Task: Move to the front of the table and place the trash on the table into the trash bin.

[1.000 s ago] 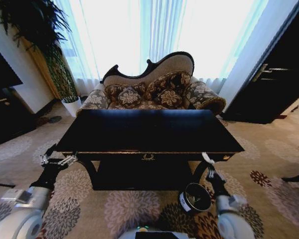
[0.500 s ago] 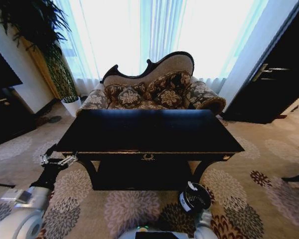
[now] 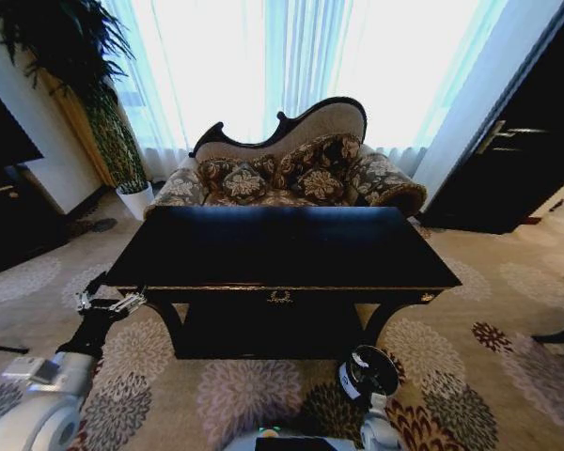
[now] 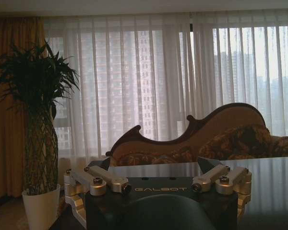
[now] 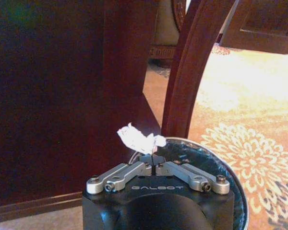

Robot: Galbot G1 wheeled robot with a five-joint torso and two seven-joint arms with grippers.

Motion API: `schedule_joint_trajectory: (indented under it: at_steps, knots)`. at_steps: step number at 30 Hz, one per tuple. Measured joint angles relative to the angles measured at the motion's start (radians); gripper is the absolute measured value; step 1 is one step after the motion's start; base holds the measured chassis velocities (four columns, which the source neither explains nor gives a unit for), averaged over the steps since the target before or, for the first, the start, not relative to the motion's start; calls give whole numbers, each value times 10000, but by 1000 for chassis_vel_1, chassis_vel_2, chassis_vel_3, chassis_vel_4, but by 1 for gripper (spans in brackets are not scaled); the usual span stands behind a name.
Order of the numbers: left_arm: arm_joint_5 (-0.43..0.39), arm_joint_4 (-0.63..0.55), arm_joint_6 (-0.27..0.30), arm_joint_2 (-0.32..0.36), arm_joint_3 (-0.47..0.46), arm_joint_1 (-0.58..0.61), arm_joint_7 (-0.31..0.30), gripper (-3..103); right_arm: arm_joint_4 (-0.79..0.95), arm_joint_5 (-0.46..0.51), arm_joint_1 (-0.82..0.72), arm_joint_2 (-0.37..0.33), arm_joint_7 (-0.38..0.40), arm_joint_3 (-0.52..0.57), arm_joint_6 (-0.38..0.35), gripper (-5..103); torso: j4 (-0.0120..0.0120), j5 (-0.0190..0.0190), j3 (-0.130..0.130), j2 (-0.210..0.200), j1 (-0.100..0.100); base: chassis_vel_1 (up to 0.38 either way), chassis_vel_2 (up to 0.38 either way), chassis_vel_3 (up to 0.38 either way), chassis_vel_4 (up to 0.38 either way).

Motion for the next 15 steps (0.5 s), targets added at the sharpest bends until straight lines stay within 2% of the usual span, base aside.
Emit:
schedule_joint_trajectory:
  at_steps: [7, 9, 11, 15]
  knots:
    - [0, 0, 0, 0, 0, 0, 1, 100, -426, 100, 439, -120, -21, -40, -20, -3, -1, -1, 0, 0, 0, 0, 0, 0, 0]
    - [0, 0, 0, 0, 0, 0, 0, 100, -673, 139, 690, -180, -24, -41, -37, 7, 0, 0, 0, 0, 0, 0, 0, 0, 0]
    - [0, 0, 0, 0, 0, 0, 0, 100, -744, 153, 771, -213, -31, -40, -47, 7, 1, 0, 0, 0, 0, 0, 0, 0, 0]
    - [0, 0, 0, 0, 0, 0, 0, 100, -1025, 243, 970, -349, -43, -28, -129, 29, 0, -1, -1, 0, 0, 0, 0, 0, 0]
